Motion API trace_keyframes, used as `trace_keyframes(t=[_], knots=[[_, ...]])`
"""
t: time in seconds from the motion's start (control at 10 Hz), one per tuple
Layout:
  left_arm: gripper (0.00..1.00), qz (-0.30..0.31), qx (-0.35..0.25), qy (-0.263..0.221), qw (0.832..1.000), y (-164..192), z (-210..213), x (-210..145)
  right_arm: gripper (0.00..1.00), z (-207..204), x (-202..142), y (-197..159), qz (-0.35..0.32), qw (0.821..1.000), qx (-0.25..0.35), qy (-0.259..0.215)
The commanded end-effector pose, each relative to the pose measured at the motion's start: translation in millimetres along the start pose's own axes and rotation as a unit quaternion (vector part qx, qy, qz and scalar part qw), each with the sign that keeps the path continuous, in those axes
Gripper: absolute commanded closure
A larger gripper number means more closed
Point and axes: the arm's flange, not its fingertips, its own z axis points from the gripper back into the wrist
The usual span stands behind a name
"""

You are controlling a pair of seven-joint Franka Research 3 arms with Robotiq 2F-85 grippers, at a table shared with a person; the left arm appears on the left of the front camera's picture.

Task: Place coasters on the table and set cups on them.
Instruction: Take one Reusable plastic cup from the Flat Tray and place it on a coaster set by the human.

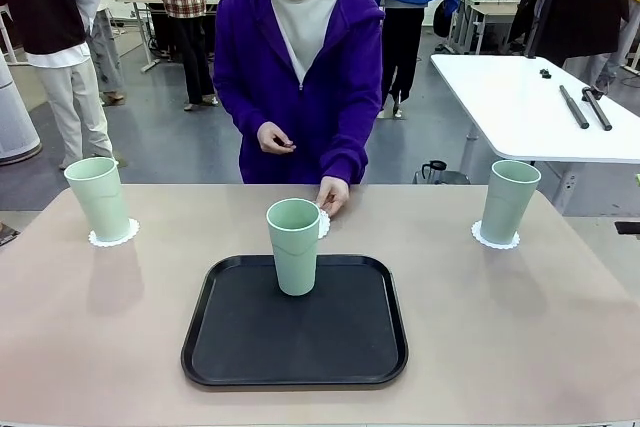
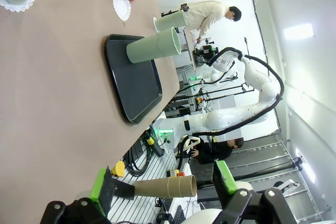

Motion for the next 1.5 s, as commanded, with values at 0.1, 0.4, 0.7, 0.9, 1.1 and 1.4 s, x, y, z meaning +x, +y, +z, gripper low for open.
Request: trace_keyframes(t=[0.1, 0.4, 0.7, 0.9, 1.1, 1.4], knots=[[0.00, -0.007, -0.005, -0.006, 1.000, -1, 2, -1, 0.00, 0, -2, -2, -0.002, 1.000, 0.000, -0.004], [0.00, -0.007, -0.005, -0.006, 1.000, -1, 2, -1, 0.00, 0, -2, -2, -0.002, 1.000, 0.000, -0.004], [0.00, -0.007, -0.005, -0.006, 1.000, -1, 2, -1, 0.00, 0, -2, -2, -0.002, 1.000, 0.000, -0.004], [0.00, -0.007, -0.005, -0.006, 1.000, -1, 2, -1, 0.00, 0, 0, 0, 0.000, 1.000, 0.000, 0.000], [0.00, -0.007, -0.005, -0.006, 1.000, -1, 2, -1, 0.00, -32, 6, 48, 0.087, 0.992, -0.054, 0.081], [0.00, -0.007, -0.005, -0.006, 1.000, -1, 2, -1, 0.00, -114, 9, 149, 0.224, 0.935, -0.183, 0.203]])
